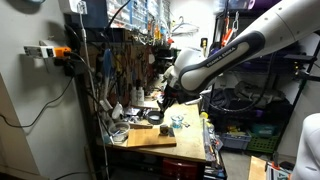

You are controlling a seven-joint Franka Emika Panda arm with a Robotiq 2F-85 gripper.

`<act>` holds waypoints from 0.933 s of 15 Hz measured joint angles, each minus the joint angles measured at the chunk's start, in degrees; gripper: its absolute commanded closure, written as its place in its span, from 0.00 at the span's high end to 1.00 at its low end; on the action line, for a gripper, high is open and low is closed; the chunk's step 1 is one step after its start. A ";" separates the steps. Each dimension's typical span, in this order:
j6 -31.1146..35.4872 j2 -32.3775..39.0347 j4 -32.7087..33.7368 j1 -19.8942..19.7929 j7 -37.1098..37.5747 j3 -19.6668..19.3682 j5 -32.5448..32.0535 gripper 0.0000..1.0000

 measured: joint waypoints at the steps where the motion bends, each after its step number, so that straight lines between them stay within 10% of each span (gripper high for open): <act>1: 0.00 0.00 0.00 0.00 -0.06 -0.03 0.01 0.03; 14: 1.18 11.27 8.33 0.24 -7.91 1.17 -0.38 0.01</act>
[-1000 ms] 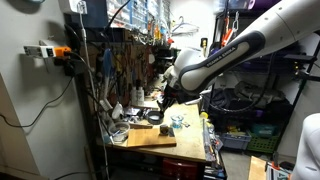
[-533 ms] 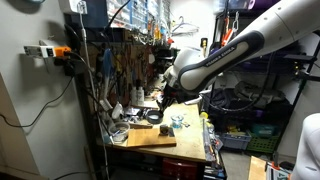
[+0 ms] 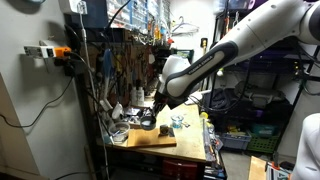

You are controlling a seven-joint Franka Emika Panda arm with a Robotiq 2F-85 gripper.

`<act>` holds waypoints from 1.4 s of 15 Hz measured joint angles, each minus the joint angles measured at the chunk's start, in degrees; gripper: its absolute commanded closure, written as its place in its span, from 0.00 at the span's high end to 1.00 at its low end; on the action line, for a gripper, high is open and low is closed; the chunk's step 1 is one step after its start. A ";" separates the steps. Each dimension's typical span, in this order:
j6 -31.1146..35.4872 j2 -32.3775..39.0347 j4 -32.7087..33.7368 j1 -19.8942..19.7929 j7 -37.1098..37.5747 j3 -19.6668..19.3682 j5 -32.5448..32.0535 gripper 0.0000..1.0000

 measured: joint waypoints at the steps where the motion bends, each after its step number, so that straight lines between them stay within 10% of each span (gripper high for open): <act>1: 0.71 2.00 1.19 0.01 -0.78 0.05 0.00 0.01; 12: 5.34 19.01 13.24 0.35 -2.47 0.90 -0.63 0.01; 13: 5.34 19.86 14.24 0.37 -2.47 0.90 -0.65 0.28; 21: 2.89 21.40 18.34 1.30 -2.18 -1.34 -6.29 0.79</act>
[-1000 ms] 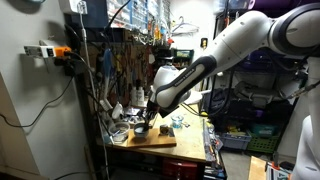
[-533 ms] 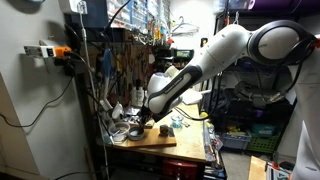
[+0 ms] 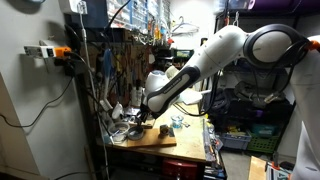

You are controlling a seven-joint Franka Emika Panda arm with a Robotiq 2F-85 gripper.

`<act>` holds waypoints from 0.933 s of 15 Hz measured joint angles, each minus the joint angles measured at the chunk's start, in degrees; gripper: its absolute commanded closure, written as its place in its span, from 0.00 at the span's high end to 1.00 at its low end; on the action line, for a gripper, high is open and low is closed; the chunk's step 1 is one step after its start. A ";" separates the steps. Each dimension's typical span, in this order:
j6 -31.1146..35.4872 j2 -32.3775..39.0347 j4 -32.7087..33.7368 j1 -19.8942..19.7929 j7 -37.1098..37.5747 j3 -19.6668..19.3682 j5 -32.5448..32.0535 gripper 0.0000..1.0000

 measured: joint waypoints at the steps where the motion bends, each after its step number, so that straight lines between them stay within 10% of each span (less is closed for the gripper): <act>1: -1.47 -0.70 0.42 0.00 0.00 -0.21 -0.28 0.86; 4: -8.10 -4.81 1.05 -0.16 0.35 -0.48 -0.27 1.00; 14: -35.94 -24.33 -5.89 -4.67 -5.02 -3.51 -4.49 1.00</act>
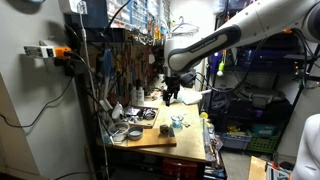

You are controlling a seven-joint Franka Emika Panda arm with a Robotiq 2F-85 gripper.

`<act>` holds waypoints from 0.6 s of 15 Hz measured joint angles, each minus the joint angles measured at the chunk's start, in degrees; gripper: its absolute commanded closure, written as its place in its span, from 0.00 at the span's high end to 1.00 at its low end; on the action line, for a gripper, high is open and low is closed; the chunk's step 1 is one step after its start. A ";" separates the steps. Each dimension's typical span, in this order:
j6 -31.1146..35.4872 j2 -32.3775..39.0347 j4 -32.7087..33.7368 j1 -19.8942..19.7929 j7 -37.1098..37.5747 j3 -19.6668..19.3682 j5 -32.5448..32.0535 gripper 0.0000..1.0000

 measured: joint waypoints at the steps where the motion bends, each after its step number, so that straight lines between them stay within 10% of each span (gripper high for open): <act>1: -2.53 -1.85 -0.67 -0.60 -0.56 -0.34 0.02 1.00; 9: -19.85 -13.71 -2.28 -1.84 0.72 -0.41 -0.02 1.00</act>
